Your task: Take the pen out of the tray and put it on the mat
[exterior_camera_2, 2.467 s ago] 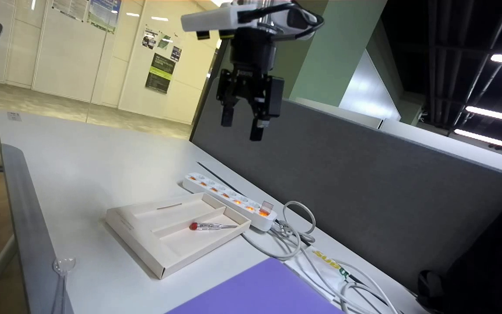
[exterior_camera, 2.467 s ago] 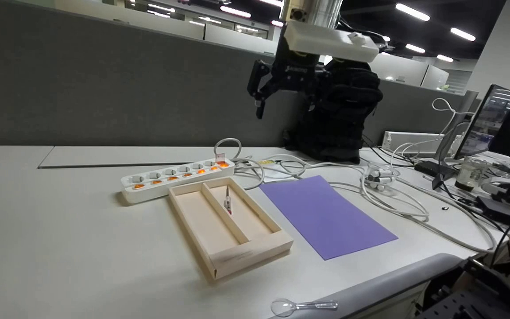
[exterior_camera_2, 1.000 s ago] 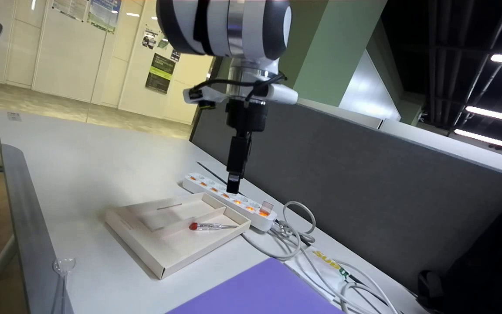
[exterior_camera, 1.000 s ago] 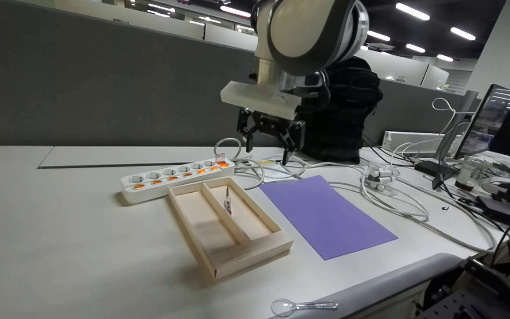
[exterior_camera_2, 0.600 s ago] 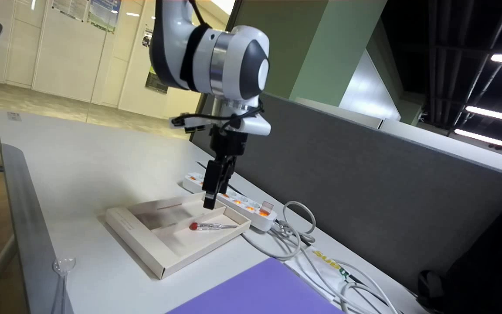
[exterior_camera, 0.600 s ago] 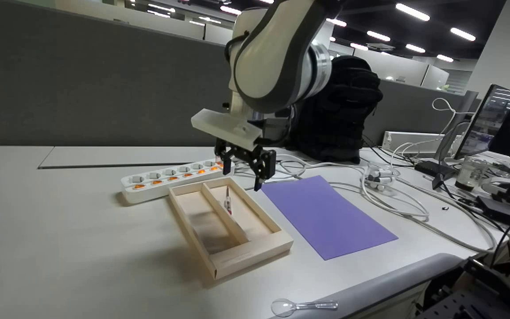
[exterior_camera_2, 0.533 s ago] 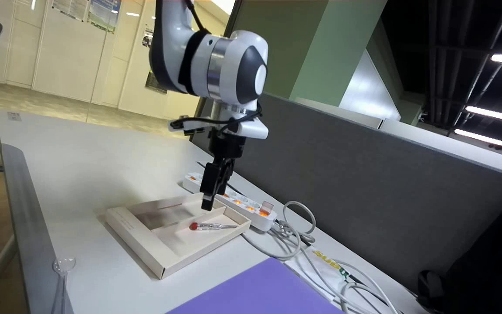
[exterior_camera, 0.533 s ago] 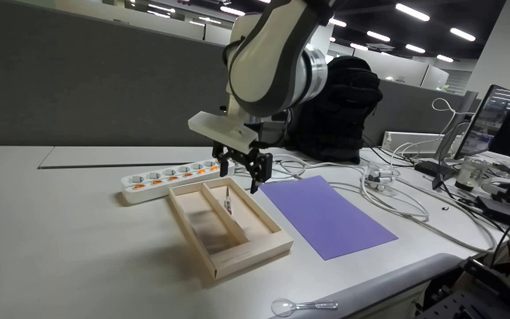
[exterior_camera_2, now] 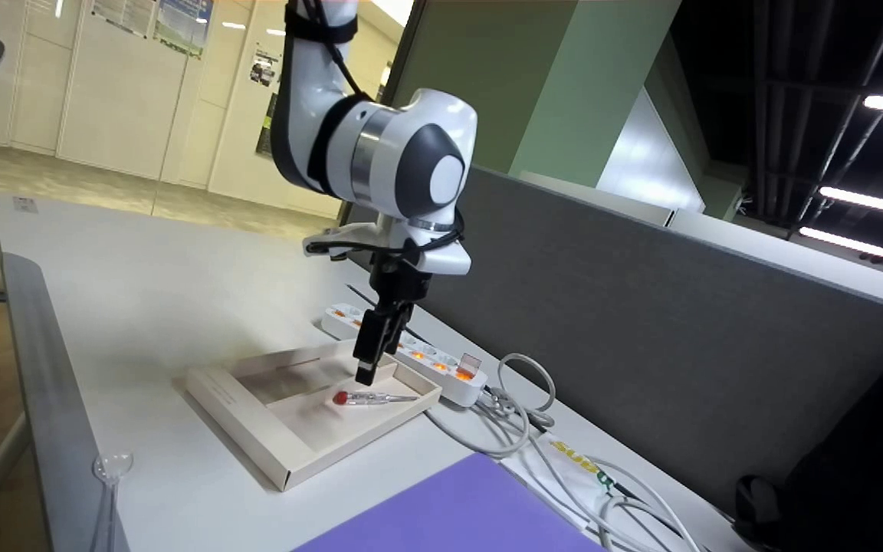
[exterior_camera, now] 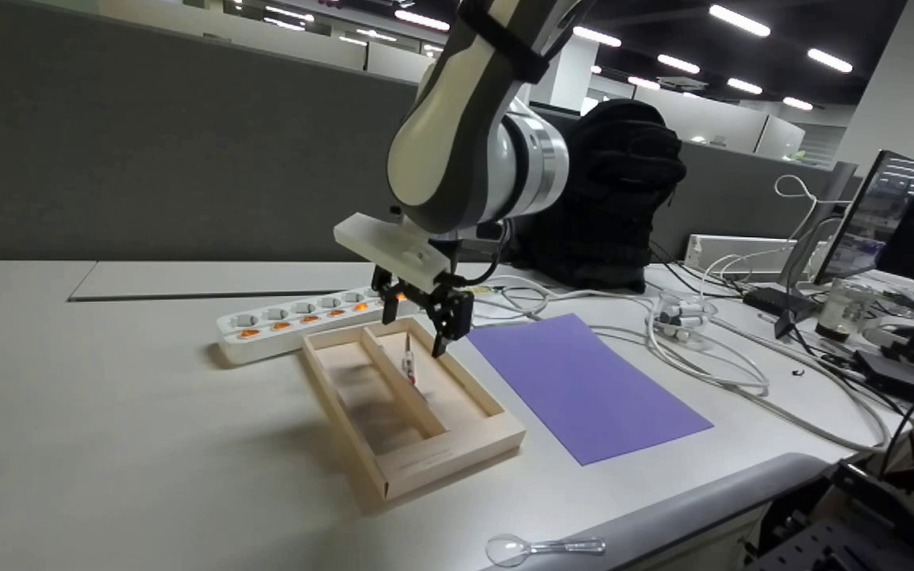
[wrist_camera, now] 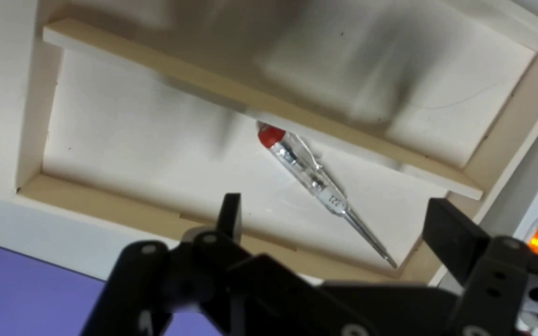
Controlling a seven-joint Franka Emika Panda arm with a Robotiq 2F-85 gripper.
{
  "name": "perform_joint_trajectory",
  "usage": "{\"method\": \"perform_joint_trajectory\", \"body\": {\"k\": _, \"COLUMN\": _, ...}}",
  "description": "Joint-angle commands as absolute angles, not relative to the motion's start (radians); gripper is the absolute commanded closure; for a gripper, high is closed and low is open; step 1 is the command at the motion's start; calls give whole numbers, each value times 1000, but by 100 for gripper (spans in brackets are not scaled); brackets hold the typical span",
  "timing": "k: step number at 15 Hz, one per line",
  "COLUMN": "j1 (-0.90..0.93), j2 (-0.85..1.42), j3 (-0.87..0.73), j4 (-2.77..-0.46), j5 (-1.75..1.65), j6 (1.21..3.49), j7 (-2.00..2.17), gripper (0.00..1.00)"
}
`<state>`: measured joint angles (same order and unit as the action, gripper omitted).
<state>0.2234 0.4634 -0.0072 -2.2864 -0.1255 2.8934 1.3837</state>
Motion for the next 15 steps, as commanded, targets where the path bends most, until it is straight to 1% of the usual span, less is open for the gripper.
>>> {"method": "perform_joint_trajectory", "body": {"k": 1, "j1": 249, "j2": 485, "j3": -41, "j4": -2272, "j5": -63, "j6": 2907, "j7": 1329, "gripper": 0}}
{"method": "perform_joint_trajectory", "body": {"k": 15, "j1": 306, "j2": 564, "j3": -94, "j4": -2241, "j5": 26, "j6": 2914, "j7": 1255, "gripper": 0}}
